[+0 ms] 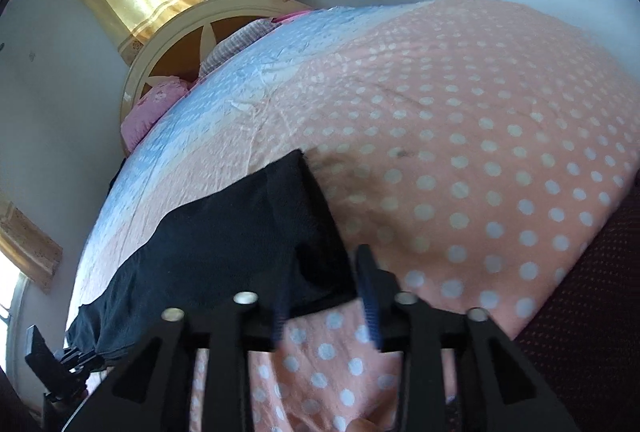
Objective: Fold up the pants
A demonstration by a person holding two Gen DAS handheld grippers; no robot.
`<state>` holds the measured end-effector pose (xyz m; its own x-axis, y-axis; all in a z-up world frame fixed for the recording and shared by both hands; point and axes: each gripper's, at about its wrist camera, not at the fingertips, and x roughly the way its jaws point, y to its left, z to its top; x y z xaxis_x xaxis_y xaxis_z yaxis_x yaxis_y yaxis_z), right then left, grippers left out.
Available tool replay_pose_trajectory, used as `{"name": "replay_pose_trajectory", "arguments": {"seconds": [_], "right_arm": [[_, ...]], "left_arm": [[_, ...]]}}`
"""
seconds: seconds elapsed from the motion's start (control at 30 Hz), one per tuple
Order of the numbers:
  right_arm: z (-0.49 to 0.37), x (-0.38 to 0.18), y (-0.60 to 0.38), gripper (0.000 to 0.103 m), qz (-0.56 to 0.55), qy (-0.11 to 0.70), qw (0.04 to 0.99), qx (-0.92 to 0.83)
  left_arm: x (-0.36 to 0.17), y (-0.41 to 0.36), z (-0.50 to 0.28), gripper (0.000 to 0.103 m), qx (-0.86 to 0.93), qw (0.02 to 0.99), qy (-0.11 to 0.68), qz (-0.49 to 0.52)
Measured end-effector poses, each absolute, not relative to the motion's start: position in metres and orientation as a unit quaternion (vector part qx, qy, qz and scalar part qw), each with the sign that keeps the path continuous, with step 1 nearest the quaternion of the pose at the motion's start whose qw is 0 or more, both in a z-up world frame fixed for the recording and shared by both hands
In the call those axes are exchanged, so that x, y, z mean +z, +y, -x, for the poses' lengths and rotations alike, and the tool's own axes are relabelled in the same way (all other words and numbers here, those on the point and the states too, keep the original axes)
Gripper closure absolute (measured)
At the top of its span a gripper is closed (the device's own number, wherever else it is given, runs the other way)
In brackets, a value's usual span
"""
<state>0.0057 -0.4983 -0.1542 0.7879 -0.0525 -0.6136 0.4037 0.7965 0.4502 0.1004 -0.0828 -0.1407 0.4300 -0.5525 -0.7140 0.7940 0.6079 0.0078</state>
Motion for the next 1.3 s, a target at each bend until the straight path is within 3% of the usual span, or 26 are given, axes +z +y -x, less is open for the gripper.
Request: {"name": "replay_pose_trajectory", "arguments": {"seconds": [0.1,0.17,0.23,0.3,0.37,0.43,0.47,0.5,0.57,0.67,0.87,0.93,0.97,1.0,1.23,1.27,1.3], "right_arm": [[-0.001,-0.136,-0.517,0.047,-0.316,0.266,0.902,-0.127],[-0.011,-0.127,-0.522,0.047,-0.317,0.262,0.904,-0.116],[-0.034,-0.125,-0.525,0.047,-0.319,0.285,0.899,-0.094],[-0.058,-0.129,-0.525,0.048,-0.333,0.313,0.886,-0.076],[-0.081,-0.14,-0.524,0.048,-0.343,0.35,0.869,-0.062],[-0.095,-0.148,-0.52,0.067,-0.342,0.368,0.863,-0.052],[-0.1,-0.15,-0.518,0.088,-0.341,0.374,0.861,-0.044],[-0.101,-0.15,-0.515,0.096,-0.338,0.372,0.863,-0.046],[-0.094,-0.138,-0.508,0.098,-0.325,0.342,0.881,-0.041],[-0.078,-0.119,-0.502,0.099,-0.304,0.292,0.906,-0.045],[-0.085,-0.145,-0.509,0.096,-0.282,0.342,0.89,-0.105],[-0.077,-0.15,-0.513,0.076,-0.284,0.338,0.889,-0.12],[-0.07,-0.148,-0.515,0.059,-0.289,0.329,0.89,-0.125],[-0.063,-0.147,-0.515,0.057,-0.295,0.323,0.891,-0.123],[-0.022,-0.147,-0.5,0.057,-0.285,0.347,0.888,-0.101],[-0.02,-0.15,-0.497,0.065,-0.286,0.354,0.886,-0.094],[-0.02,-0.152,-0.492,0.081,-0.28,0.358,0.886,-0.086]], "left_arm": [[-0.131,-0.075,-0.094,0.088,-0.419,0.827,0.334,-0.17],[-0.123,-0.067,-0.089,0.08,-0.423,0.83,0.322,-0.17],[-0.117,-0.06,-0.087,0.061,-0.417,0.838,0.308,-0.169],[-0.114,-0.054,-0.09,0.053,-0.408,0.847,0.302,-0.158],[-0.11,-0.048,-0.097,0.053,-0.401,0.854,0.301,-0.137],[-0.112,-0.045,-0.104,0.05,-0.395,0.857,0.308,-0.118],[-0.115,-0.045,-0.108,0.048,-0.391,0.858,0.312,-0.114],[-0.118,-0.046,-0.109,0.047,-0.39,0.857,0.317,-0.113],[-0.129,-0.047,-0.116,0.047,-0.384,0.852,0.336,-0.116],[-0.142,-0.048,-0.122,0.047,-0.376,0.846,0.356,-0.123],[-0.143,-0.048,-0.126,0.047,-0.378,0.841,0.365,-0.129],[-0.144,-0.048,-0.125,0.047,-0.377,0.842,0.364,-0.129],[-0.144,-0.048,-0.125,0.047,-0.376,0.843,0.363,-0.129],[-0.145,-0.049,-0.125,0.047,-0.376,0.843,0.363,-0.129],[-0.147,-0.048,-0.126,0.045,-0.373,0.846,0.363,-0.116],[-0.147,-0.048,-0.126,0.045,-0.372,0.846,0.363,-0.117],[-0.147,-0.048,-0.127,0.045,-0.372,0.846,0.363,-0.118]]}}
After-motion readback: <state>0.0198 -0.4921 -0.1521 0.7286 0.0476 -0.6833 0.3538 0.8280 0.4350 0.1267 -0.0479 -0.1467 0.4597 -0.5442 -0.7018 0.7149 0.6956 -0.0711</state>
